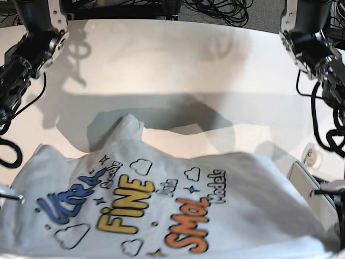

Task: Layout the t-shirt on the table in an organized manner, then fold the t-shirt properly
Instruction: 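Lift the shirt with both grippers and shake it open, then swing the held shirt up and lay it flat on the table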

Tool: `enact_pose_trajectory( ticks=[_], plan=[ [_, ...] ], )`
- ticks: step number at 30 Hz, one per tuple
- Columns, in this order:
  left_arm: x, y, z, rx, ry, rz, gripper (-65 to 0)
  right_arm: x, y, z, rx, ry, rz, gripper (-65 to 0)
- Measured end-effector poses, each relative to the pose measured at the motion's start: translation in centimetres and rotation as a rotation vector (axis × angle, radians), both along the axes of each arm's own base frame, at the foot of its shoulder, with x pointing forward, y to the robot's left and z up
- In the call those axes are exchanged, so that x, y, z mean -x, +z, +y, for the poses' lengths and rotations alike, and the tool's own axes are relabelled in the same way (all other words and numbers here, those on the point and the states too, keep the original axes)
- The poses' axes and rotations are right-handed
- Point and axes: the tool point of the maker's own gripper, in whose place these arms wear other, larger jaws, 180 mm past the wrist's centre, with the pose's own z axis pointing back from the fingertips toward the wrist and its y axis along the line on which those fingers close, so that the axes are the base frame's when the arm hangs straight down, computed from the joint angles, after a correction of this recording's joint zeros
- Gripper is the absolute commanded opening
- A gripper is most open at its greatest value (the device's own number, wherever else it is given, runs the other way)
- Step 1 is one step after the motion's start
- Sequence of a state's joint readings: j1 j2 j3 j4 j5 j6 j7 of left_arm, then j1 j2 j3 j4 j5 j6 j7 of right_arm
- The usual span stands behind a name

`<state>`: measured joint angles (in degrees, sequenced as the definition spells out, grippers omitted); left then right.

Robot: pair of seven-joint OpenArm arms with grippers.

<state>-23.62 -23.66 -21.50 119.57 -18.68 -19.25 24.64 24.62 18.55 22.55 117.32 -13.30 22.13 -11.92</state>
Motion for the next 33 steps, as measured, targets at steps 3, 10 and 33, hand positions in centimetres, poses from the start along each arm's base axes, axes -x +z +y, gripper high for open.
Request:
enact_pose_trajectory(
  ticks=[3,10,33],
  plan=[
    [1.2,-0.3,2.4,0.051,0.041,-0.014,-64.9,0.4,-2.7,0.8,0.029,0.041,0.038,-65.0],
    [4.7,-3.4,6.5,0.192,0.043,0.028,-64.9,2.4,-6.6,0.4,0.042,0.069,0.069,-65.0],
    [14.8,-11.3,10.2,0.608,-0.114,0.251,-64.9,13.9,-18.7,3.7,-0.012,0.262,0.210,-65.0]
  ],
)
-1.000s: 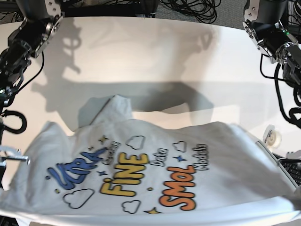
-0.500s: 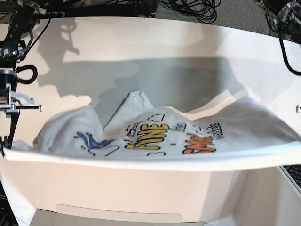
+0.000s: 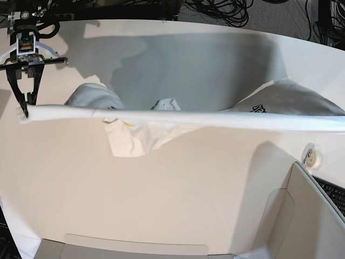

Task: Layout the t-shirt on the table in an organized manner, then fold the t-shirt properly
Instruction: 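Swing the held shirt up and lay it flat on the table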

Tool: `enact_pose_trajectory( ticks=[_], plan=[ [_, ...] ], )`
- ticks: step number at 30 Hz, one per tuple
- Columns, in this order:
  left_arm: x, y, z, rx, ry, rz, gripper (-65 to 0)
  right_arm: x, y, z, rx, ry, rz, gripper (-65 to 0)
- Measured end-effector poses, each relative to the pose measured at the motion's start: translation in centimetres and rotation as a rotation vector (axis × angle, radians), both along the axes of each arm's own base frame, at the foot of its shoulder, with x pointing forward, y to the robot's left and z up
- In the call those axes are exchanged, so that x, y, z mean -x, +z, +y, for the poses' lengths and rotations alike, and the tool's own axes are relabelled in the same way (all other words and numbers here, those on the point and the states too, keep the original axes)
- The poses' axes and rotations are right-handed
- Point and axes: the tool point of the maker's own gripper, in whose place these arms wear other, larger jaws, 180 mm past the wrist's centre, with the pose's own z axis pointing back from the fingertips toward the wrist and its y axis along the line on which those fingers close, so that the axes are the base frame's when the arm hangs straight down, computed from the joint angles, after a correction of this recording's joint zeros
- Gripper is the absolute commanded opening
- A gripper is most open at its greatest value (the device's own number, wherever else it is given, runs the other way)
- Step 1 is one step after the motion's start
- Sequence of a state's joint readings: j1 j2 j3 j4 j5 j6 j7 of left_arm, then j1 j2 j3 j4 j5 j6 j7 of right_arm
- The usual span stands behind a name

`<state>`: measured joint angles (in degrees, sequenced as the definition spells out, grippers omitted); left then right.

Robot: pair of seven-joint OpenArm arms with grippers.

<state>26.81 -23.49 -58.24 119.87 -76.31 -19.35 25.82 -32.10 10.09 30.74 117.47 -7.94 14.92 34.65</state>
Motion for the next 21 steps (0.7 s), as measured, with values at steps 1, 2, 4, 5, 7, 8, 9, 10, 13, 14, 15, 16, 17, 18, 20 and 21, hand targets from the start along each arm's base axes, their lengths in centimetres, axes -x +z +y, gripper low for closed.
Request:
enact_pose_trajectory(
  ticks=[1,2,4,5,7,8,9,10,13,14,15,16,17,18,20,21],
  plan=[
    [0.4,-0.2,0.1,0.020,-0.005,0.010,-64.9,0.6,-0.3,0.3,-0.006,0.006,0.005,-65.0],
    [0.7,-0.4,0.2,0.034,-0.007,0.022,-64.9,1.1,-0.6,0.5,-0.016,0.011,0.008,-65.0],
    [1.5,-0.9,0.3,0.069,-0.019,0.051,-64.9,2.3,-1.3,0.9,-0.032,0.016,0.024,-65.0],
    [1.8,-1.1,0.3,0.081,-0.022,0.065,-64.9,2.9,-1.4,1.0,-0.036,0.018,0.024,-65.0],
    [2.4,-1.4,0.6,0.083,-0.009,0.090,-64.9,3.9,-1.7,1.4,-0.052,0.023,0.023,-65.0],
    [2.7,-1.6,0.7,0.084,-0.004,0.100,-64.9,4.2,-1.8,1.5,-0.060,0.021,0.025,-65.0],
    [3.0,-1.9,0.8,0.091,0.003,0.111,-64.9,4.6,-1.9,1.7,-0.072,0.019,0.020,-65.0],
    [3.2,-2.4,0.8,0.096,0.008,0.129,-64.9,4.9,-1.9,1.8,-0.080,0.017,0.015,-65.0],
    [3.6,-3.2,0.9,0.101,0.015,0.176,-64.9,5.7,-1.9,2.3,-0.100,0.025,0.003,-65.0],
    [3.8,-3.5,1.0,0.093,0.019,0.203,-64.9,5.9,-1.9,2.5,-0.106,0.038,-0.001,-65.0],
    [4.1,-3.7,1.2,0.082,0.026,0.233,-64.9,6.2,-1.8,2.9,-0.107,0.054,-0.004,-65.0],
    [4.4,-3.8,1.5,0.070,0.033,0.264,-64.9,6.5,-1.8,3.1,-0.106,0.066,-0.008,-65.0],
    [4.8,-3.7,1.8,0.051,0.041,0.288,-64.9,6.7,-1.6,3.4,-0.113,0.080,-0.018,-65.0],
    [5.1,-3.2,2.2,0.034,0.059,0.295,-64.9,6.9,-1.5,3.8,-0.115,0.098,-0.031,-65.0],
    [5.2,-1.2,3.0,0.018,0.088,0.224,-64.9,6.8,-1.2,4.3,-0.104,0.121,-0.055,-65.0],
    [4.9,-0.1,3.0,0.020,0.089,0.166,-64.9,6.5,-0.7,4.3,-0.101,0.124,-0.084,-65.0]
  ],
)
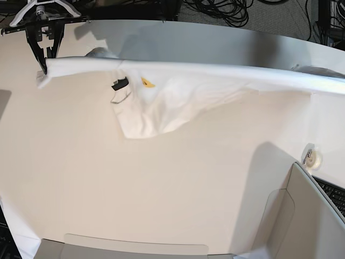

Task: Layout the t-shirt on the table in an organized manner, then fold the t-shirt properly
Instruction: 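Swing the held shirt up and lay it flat on the table, then release the shirt and raise both grippers away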

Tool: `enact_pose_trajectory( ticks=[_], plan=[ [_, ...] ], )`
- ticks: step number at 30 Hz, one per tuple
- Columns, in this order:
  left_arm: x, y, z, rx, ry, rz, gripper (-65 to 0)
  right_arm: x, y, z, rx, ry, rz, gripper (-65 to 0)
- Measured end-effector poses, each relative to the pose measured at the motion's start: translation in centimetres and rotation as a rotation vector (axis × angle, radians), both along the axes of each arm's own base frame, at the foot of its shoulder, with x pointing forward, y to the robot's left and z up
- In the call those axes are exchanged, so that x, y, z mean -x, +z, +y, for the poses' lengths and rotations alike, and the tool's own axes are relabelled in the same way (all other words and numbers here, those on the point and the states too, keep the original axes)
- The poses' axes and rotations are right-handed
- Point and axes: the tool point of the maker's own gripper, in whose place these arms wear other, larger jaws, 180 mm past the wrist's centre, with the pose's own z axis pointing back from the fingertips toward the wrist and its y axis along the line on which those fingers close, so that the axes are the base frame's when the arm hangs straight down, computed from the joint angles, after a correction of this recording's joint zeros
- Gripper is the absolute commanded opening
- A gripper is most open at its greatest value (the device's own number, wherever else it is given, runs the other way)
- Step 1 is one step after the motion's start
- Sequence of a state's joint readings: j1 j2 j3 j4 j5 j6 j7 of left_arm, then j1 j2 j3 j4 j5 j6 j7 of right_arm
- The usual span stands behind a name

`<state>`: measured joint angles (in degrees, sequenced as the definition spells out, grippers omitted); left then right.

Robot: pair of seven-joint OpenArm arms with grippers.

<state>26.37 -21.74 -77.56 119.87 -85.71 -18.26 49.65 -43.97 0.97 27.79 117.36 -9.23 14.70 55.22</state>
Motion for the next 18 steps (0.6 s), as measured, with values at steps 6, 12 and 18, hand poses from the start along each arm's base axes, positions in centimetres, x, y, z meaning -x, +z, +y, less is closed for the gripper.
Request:
enact_pose_trajectory(
  ticks=[6,12,18],
  plan=[
    [-8.1,2.8,-5.4,0.006,-0.276,-0.141,-64.9,-7.6,2.2,-3.1,-0.078,-0.155,-0.055,-65.0],
    [-21.4,-0.6,-15.1,0.206,-0.516,-0.056,-64.9,-17.9,4.2,-7.2,-0.275,-0.279,-0.031,-65.0],
    [-34.5,-11.3,-20.2,0.263,-0.446,0.252,-64.8,-29.7,-3.6,-10.8,-0.533,-0.324,0.242,-65.0]
  ],
)
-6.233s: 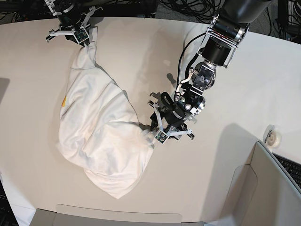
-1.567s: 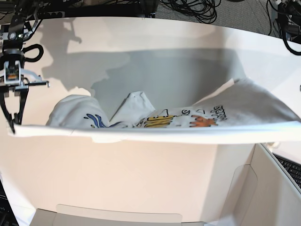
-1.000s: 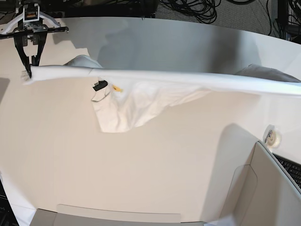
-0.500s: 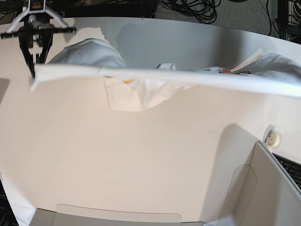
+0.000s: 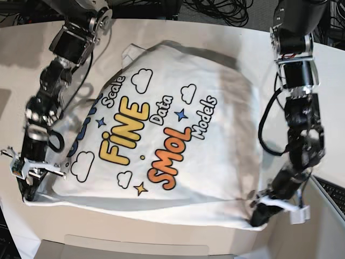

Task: Layout the t-shirt on the table in an organized manner, then fold the t-shirt properly
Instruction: 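Release the shirt and raise both grippers away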

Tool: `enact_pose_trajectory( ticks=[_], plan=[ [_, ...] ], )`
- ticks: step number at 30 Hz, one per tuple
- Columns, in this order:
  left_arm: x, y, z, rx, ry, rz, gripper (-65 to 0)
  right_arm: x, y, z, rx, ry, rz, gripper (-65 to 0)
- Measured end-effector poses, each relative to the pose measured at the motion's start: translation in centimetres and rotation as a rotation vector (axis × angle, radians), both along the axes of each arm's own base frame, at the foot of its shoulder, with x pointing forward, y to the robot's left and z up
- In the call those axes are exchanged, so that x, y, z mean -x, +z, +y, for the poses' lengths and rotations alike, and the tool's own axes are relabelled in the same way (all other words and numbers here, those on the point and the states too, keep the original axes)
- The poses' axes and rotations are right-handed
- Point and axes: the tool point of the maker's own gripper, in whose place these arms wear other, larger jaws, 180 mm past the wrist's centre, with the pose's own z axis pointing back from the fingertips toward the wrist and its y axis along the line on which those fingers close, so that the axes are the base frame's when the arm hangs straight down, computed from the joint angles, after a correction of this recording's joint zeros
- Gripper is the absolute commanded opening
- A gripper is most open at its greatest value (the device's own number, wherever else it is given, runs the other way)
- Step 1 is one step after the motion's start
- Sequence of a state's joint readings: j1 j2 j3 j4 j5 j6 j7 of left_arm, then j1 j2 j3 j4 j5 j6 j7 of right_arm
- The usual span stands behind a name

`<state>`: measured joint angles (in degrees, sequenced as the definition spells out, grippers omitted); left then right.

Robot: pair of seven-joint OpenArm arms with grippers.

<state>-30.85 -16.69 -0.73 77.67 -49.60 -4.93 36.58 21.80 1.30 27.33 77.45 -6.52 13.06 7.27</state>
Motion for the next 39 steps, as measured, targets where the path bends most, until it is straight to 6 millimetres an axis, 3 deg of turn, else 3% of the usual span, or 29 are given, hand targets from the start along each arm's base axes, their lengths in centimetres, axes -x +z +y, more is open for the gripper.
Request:
enact_pose_trajectory(
  ticks=[3,6,8,10,12,16,18,20,24,28,30,32,35,39],
  plan=[
    [-4.1,-5.4,0.0,-0.015,0.087,0.109,-64.8,-4.7,-6.3,0.0,-0.102,0.062,0.176,-65.0],
    [-5.6,-8.3,0.0,-0.034,0.136,0.088,-61.4,-6.6,-12.4,-0.4,-0.159,0.083,0.374,-65.0],
    [-5.4,-11.1,-0.5,-0.089,0.136,0.141,-52.9,-6.7,-14.3,-0.7,-0.189,0.083,0.427,-64.3],
    [-4.9,-13.1,-1.4,-0.124,0.105,0.190,-40.5,-6.8,-13.8,-0.7,-0.180,0.079,0.392,-58.6],
    [-4.6,-13.7,-2.0,-0.149,0.066,0.218,-32.5,-7.1,-13.4,-0.4,-0.181,0.086,0.385,-47.1],
    [-4.9,-12.1,-1.3,-0.170,0.049,0.220,-35.1,-8.0,-13.0,1.2,-0.117,0.137,0.418,-18.6],
    [-5.1,-11.7,-1.3,-0.172,0.048,0.215,-34.4,-8.6,-12.5,2.4,-0.069,0.172,0.427,-8.3],
    [-4.9,-12.1,-1.8,-0.174,0.021,0.253,-33.7,-9.1,-10.7,3.5,-0.032,0.199,0.391,-0.2],
    [-4.5,-12.1,-2.1,-0.180,-0.034,0.335,-33.6,-9.2,-4.7,3.1,0.034,0.180,0.239,0.0],
    [-4.1,-7.5,0.7,-0.136,-0.011,0.270,-33.6,-5.9,-0.5,2.2,0.139,0.141,0.116,0.0],
    [-2.7,-6.3,2.1,-0.131,-0.006,0.254,-33.7,-3.6,0.1,2.2,0.197,0.141,0.096,0.0],
    [0.0,-6.8,3.2,-0.169,-0.004,0.281,-33.7,-1.3,0.5,2.4,0.260,0.141,0.084,0.0],
    [5.1,-9.0,2.5,-0.264,-0.060,0.349,-33.7,1.6,-0.3,2.4,0.309,0.139,0.136,0.0],
    [9.7,-7.6,-0.5,-0.341,-0.129,0.259,-33.8,5.1,-2.5,2.6,0.375,0.157,0.234,0.0]
  ],
)
